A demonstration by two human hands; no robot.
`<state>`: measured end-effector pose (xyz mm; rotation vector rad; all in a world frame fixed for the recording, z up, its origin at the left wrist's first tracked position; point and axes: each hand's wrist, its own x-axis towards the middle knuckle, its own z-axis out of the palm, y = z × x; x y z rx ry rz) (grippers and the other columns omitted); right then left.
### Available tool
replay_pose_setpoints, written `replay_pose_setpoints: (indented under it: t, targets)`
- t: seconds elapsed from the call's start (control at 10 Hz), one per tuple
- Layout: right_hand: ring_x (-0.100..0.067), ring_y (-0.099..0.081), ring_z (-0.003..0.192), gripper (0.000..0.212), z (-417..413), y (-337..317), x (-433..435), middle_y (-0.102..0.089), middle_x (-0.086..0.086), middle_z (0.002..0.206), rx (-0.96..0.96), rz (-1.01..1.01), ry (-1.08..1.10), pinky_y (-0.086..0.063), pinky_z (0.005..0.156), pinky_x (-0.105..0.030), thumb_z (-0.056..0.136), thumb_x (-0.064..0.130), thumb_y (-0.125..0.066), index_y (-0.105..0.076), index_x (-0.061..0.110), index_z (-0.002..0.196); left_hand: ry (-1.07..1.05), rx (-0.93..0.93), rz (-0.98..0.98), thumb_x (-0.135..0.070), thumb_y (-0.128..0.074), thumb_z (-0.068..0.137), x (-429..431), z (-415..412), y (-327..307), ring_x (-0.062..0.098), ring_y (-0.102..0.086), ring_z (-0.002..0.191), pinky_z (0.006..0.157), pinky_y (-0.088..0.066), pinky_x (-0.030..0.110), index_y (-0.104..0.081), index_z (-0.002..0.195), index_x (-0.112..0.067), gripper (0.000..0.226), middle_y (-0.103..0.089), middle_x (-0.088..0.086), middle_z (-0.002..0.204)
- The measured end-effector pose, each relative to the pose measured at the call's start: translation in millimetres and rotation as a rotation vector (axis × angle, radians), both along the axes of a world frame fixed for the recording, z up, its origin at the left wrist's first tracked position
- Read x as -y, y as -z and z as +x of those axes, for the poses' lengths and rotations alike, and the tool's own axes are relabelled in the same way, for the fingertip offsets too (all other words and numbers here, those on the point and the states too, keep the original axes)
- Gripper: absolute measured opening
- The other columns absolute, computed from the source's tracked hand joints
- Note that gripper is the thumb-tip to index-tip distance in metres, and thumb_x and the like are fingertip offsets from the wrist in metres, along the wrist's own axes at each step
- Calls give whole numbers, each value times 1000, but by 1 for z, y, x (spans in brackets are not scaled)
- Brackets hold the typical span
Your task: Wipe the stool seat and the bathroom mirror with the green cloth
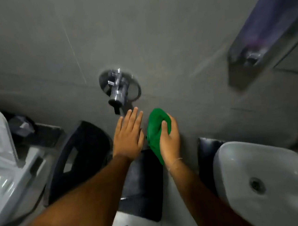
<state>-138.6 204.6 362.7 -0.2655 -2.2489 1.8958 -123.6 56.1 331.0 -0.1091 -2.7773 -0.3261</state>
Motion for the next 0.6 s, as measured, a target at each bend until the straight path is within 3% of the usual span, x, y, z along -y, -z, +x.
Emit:
replay_pose_setpoints:
  t: [0.1, 0.2, 0.4, 0.5, 0.6]
  targets:
    - [-30, -59, 139, 39, 11, 99, -7, -62, -17, 150, 256, 72, -20, -39, 101, -9, 112, 14, -51, -54, 4, 150, -31, 144, 28, -29, -51, 108, 6, 24, 77, 28, -31, 171, 138, -23, 53, -40, 175, -13, 70, -33, 8, 184]
    - [-38, -56, 143, 44, 24, 213, -15, -57, -21, 156, 522, 225, -63, -41, 112, -30, 113, 17, -48, -48, 3, 155, -78, 355, 88, -29, -50, 110, 19, 55, 174, 30, -32, 170, 139, -21, 53, -44, 173, -9, 67, -36, 11, 182]
    - [-33, -42, 157, 56, 28, 343, -1, -40, -15, 170, 571, 362, -182, -32, 128, -34, 113, 24, -49, -35, 8, 165, -91, 613, 54, -37, -39, 116, 38, 79, 291, 27, -15, 175, 142, -8, 50, -24, 180, -14, 70, -20, 9, 188]
    - [-30, -20, 167, 70, 32, 378, 10, -18, -11, 179, 578, 499, -400, -17, 136, -43, 112, 36, -51, -20, 11, 170, -109, 650, 41, -39, -39, 116, 40, 82, 315, 26, -10, 176, 142, -6, 49, -19, 181, -15, 72, -15, 8, 189]
    - [-27, 1, 169, 85, 46, 397, 10, 3, -4, 182, 537, 920, -584, -7, 135, -57, 108, 58, -44, -4, 19, 172, -122, 669, 25, -42, -36, 116, 37, 85, 324, 26, -7, 176, 141, -5, 49, -14, 182, -16, 74, -11, 7, 190]
